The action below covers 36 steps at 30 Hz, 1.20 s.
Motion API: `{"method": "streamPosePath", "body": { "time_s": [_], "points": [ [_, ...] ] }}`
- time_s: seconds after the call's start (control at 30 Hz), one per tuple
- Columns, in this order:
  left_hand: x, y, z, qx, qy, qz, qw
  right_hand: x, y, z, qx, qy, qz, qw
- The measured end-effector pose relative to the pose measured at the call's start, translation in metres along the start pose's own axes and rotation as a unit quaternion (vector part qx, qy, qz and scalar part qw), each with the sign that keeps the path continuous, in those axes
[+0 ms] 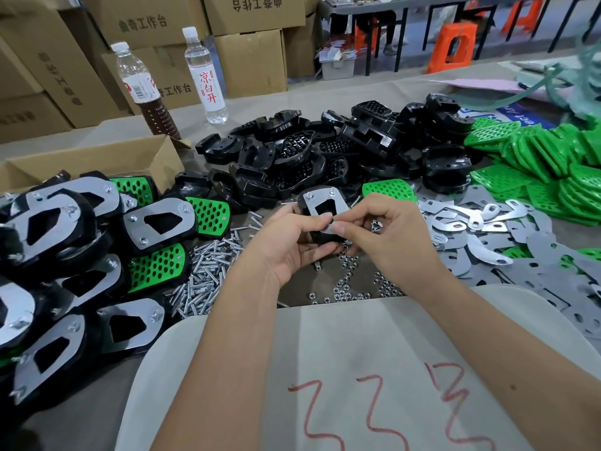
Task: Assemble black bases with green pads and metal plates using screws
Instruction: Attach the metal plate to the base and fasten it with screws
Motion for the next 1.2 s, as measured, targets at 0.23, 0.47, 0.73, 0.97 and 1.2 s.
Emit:
{"method": "streamPosePath", "body": {
  "time_s": [0.23,0.47,0.73,0.97,1.2],
  "points": [
    [0.002,0.001,0.004,-0.019,0.011,0.006,1.000,-0.002,-0.001,-0.001,-0.023,-0.031,0.012,0.999],
    [0.000,0.000,0.002,-0.027,-0.021,0.003,0.999,-0.003,0.002,-0.001,0.020,-0.006,-0.004,1.000],
    [0.001,0.002,0.002,-0.037,-0.056,0.005,0.998,0.000,0.000,0.000,-0.006,0.004,0.004,1.000],
    [0.000,0.003,0.001,-0.040,-0.086,0.002,0.995,0.005,-0.002,-0.006,-0.056,-0.033,-0.043,0.997],
    [0.001,0.003,0.001,-0.041,-0.074,-0.001,0.996,0.005,-0.001,-0.005,-0.058,-0.001,-0.047,0.997]
  ]
}}
Point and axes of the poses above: each hand's wrist, its own y-axis towards the middle knuckle, its own z-axis out of the palm, x = y × z, the point moved 3 cm from there along y, towards the middle knuckle, and after that the axes turned 12 degrees about y, right-handed, at the moved point
